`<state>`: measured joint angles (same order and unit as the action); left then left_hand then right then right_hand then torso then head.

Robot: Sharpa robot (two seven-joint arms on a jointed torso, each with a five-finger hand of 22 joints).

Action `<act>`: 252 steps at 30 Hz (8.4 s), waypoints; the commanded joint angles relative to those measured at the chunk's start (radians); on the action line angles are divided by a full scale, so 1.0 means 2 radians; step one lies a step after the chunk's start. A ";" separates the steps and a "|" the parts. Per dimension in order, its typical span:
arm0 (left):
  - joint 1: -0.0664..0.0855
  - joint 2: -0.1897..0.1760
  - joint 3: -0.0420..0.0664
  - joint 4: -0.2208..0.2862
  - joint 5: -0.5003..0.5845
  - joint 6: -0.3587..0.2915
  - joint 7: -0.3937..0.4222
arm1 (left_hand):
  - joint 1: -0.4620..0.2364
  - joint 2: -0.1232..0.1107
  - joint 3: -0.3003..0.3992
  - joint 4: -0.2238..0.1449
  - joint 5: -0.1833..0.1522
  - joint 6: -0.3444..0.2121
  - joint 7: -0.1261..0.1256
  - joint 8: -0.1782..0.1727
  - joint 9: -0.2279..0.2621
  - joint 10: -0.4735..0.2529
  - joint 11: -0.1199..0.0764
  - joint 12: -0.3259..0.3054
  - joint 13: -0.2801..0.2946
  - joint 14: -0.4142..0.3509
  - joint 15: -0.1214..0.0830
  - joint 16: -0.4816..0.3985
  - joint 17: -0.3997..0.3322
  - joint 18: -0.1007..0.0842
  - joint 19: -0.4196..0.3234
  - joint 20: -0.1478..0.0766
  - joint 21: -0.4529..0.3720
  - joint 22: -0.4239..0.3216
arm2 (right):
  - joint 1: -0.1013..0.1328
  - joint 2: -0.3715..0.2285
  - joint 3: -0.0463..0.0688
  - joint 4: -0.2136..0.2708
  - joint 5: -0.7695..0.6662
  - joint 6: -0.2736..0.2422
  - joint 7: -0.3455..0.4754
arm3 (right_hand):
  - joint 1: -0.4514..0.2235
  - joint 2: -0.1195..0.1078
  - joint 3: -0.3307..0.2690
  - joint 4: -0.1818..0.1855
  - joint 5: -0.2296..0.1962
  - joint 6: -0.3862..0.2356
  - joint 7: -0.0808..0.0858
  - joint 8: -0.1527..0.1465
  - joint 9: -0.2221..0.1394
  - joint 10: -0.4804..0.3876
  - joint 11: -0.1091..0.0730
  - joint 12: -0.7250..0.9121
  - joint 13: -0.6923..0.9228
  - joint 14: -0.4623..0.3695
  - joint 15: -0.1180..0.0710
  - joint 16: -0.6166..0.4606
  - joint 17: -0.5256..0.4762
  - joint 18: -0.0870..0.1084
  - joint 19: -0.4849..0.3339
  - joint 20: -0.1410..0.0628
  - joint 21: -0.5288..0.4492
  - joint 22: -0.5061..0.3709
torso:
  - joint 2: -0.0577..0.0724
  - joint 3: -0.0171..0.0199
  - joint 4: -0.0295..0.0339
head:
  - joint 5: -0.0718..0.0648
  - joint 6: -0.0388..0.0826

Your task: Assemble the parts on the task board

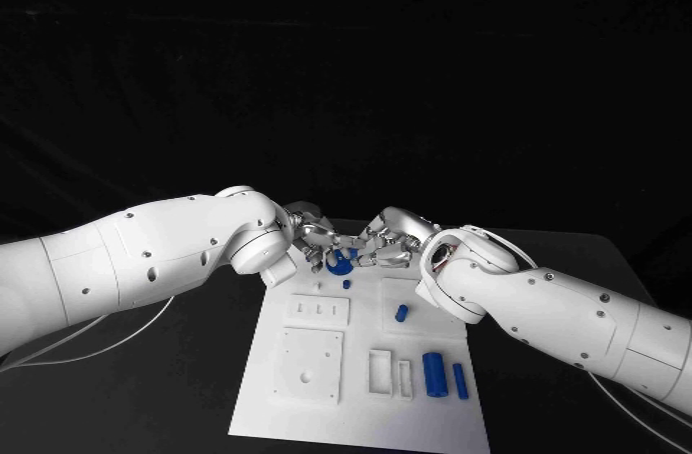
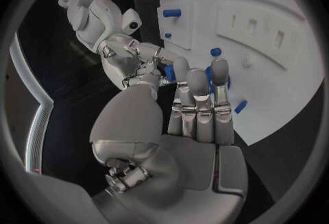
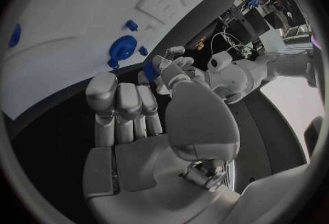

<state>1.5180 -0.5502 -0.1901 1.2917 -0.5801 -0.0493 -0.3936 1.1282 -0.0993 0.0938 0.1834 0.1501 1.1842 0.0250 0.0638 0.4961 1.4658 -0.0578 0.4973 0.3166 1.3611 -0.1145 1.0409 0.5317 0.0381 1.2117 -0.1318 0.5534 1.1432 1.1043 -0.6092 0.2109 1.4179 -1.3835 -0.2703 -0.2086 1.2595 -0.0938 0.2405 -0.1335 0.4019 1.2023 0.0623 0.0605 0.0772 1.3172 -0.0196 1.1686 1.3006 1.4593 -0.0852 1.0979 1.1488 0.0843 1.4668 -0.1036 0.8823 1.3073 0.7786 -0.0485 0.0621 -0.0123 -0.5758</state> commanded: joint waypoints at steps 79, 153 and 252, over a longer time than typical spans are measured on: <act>-0.004 -0.071 -0.024 0.105 -0.149 -0.148 0.000 | -0.023 0.056 0.135 -0.138 0.211 0.045 -0.028 0.001 0.245 0.024 -0.019 0.079 0.037 0.004 -0.016 0.068 0.039 -0.014 0.027 -0.016 -0.024 0.092 | -0.001 -0.079 0.013 -0.006 0.075 -0.049 0.049 | 0.010 -0.016 -0.049 0.036 0.021 -0.056 0.017 0.001 -0.005 -0.028 0.008 -0.036 -0.038 -0.005 0.007 -0.033 -0.025 0.005 0.018 0.007 -0.059 0.045 | -0.006 0.0049 0.0008 | 0.011 -0.023; -0.074 -0.081 -0.027 0.134 -0.251 -0.117 -0.070 | -0.024 0.056 0.140 -0.135 0.209 0.053 -0.031 0.001 0.243 0.023 -0.021 0.090 0.088 0.016 -0.017 0.101 0.086 -0.010 0.024 -0.017 0.012 0.091 | 0.046 -0.040 0.022 -0.089 0.146 -0.083 0.062 | -0.003 -0.011 -0.046 0.032 0.033 -0.055 0.016 0.001 -0.005 -0.047 0.006 -0.066 -0.081 -0.014 0.006 -0.072 -0.066 0.009 0.021 0.006 -0.166 0.029 | -0.009 0.0081 0.0026 | 0.009 -0.062; -0.075 -0.077 -0.027 0.135 -0.286 -0.050 -0.091 | -0.014 0.040 0.120 -0.126 0.195 0.074 -0.040 0.025 0.285 0.023 -0.022 0.114 0.087 0.020 -0.016 0.123 0.117 -0.009 0.021 -0.013 0.020 0.091 | 0.045 -0.035 0.022 -0.096 0.151 -0.076 0.064 | -0.007 -0.010 -0.045 0.034 0.045 -0.056 0.016 0.001 -0.005 -0.049 0.006 -0.066 -0.084 -0.015 0.006 -0.074 -0.068 0.010 0.022 0.006 -0.174 0.029 | -0.009 0.0083 0.0024 | 0.012 -0.075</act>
<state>1.3762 -0.7053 -0.2368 1.5627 -1.1504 -0.1994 -0.5548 1.0872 -0.0233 0.3251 -0.0547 0.5448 1.1846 0.0627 0.1105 1.0646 1.4793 -0.0799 0.7219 0.4902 1.3987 -0.1406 1.2812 0.7660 0.0227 1.2562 -0.1625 0.5884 1.3075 1.1946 -0.6812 0.2538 1.2266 -1.0806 -0.4355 -0.0870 1.2582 -0.1132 0.1481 -0.0634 0.4864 1.0899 0.0920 0.0658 0.0686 1.2262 -0.0032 1.0400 1.1346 1.4356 -0.0764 0.9556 1.0136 0.0830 1.4650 -0.0946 0.5419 1.3074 0.7608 -0.0318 0.0673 0.0106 -0.7248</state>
